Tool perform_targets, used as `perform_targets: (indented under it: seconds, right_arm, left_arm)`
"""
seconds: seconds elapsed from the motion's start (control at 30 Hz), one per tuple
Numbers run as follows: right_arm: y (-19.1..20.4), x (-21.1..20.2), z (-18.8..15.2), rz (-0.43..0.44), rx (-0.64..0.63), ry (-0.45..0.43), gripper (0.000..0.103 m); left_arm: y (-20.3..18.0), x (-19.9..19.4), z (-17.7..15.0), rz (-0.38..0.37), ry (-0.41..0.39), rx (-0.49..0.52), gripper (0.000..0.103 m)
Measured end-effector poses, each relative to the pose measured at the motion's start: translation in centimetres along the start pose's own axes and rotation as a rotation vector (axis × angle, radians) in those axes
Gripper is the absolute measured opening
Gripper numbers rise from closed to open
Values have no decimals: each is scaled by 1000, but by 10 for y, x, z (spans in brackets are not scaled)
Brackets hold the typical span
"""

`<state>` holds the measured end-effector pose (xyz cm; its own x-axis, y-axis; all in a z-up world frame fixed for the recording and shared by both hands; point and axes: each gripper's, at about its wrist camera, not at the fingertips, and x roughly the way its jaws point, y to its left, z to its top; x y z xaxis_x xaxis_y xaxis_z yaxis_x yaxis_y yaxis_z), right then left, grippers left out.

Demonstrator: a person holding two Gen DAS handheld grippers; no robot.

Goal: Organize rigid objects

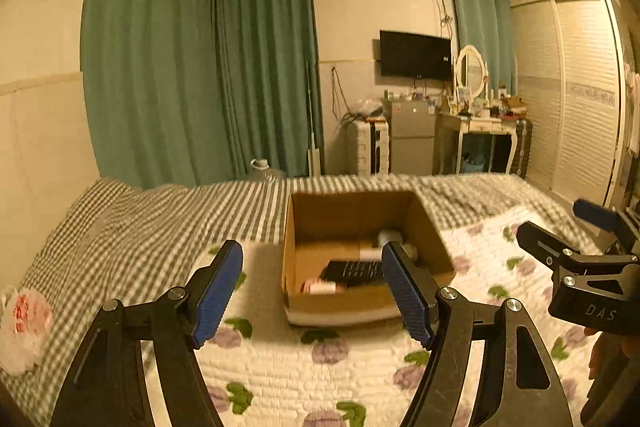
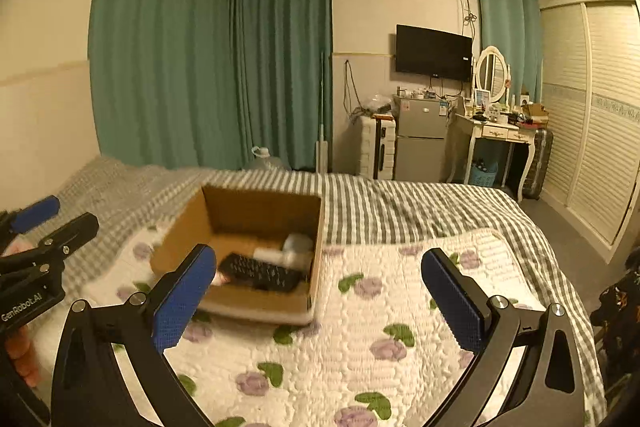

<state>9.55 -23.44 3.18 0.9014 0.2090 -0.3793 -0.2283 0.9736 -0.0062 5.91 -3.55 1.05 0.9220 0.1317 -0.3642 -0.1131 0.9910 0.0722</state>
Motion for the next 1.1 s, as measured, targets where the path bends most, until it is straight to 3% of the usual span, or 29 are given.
perform_targets:
  seconds: [0.17,1.1]
  right_arm:
    - [12,13,-19,14,-16,33,103]
    - [12,18,-29,-10,-16,63,103]
  left_arm:
    - [4,10,-20,-13,64,-34,75]
    - [6,20,-29,-16,120,-45,75]
